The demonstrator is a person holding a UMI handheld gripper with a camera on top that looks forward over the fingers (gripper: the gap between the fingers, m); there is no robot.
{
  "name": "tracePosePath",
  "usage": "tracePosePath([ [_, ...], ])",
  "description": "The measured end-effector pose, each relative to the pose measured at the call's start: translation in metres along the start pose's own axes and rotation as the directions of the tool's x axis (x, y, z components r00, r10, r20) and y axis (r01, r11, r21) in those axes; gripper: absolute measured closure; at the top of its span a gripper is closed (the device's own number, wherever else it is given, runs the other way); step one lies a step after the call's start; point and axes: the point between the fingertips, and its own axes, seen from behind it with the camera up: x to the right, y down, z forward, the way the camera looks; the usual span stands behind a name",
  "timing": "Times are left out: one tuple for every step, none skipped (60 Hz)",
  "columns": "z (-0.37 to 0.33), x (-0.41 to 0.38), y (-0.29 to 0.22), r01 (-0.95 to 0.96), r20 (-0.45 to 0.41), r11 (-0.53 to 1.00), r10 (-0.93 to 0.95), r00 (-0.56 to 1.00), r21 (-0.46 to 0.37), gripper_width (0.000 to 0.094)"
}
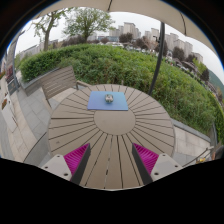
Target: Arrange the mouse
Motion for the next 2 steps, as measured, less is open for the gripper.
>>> tracePosePath([
  [-0.001,-0.0003,-0.0017,0.0,0.002,1.0,0.0,1.0,0.006,0.008],
  [-0.0025,-0.0009,-0.0025,-0.001,0.002,1.0,0.001,1.0,0.01,0.0082],
])
